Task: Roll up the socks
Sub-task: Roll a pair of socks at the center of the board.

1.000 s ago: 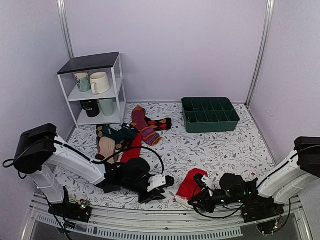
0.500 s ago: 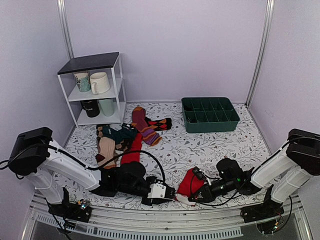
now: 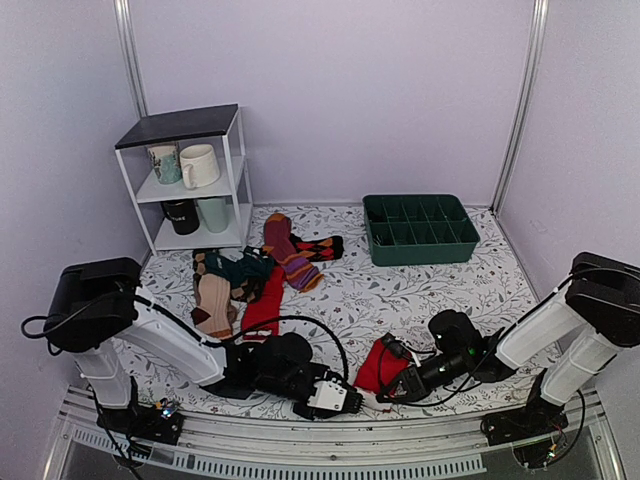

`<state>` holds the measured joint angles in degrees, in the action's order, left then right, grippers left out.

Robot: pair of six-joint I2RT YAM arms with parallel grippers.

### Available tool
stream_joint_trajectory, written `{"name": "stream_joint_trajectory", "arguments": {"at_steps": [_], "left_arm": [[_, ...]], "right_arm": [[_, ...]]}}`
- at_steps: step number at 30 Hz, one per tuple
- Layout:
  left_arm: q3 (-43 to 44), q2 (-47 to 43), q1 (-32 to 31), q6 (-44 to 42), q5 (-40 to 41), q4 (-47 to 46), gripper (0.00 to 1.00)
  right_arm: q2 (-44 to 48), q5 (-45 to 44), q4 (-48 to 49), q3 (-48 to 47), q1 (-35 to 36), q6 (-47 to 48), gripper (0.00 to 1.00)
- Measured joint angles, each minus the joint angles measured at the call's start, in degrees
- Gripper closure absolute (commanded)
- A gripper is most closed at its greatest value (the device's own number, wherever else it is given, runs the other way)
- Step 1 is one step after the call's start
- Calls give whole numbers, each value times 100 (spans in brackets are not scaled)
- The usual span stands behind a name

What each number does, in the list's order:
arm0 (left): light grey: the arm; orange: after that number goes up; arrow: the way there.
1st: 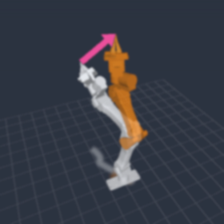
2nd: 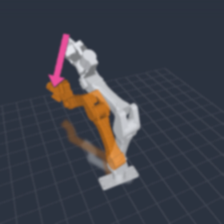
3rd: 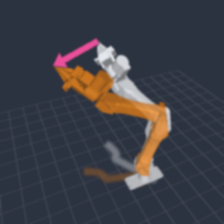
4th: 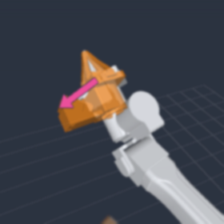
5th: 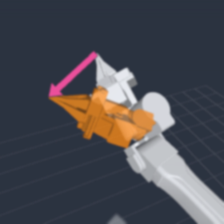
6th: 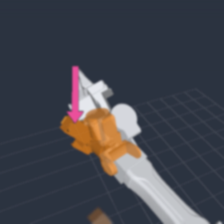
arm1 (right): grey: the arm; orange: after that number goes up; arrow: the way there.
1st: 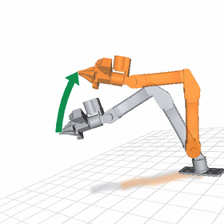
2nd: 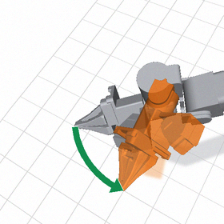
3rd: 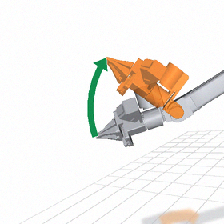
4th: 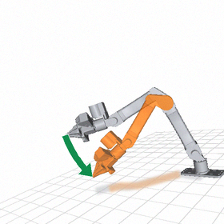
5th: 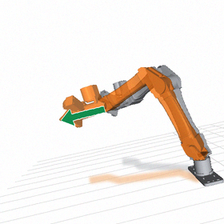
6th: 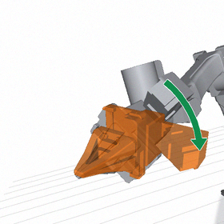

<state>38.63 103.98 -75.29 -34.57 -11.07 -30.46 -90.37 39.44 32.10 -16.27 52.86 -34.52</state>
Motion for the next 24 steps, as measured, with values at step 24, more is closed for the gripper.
{"name": "stream_joint_trajectory", "arguments": {"at_steps": [24], "left_arm": [[140, 505, -44, -422, 304, -566, 63]], "right_arm": [[-199, 232, 79, -63, -31, 11, 87]]}}
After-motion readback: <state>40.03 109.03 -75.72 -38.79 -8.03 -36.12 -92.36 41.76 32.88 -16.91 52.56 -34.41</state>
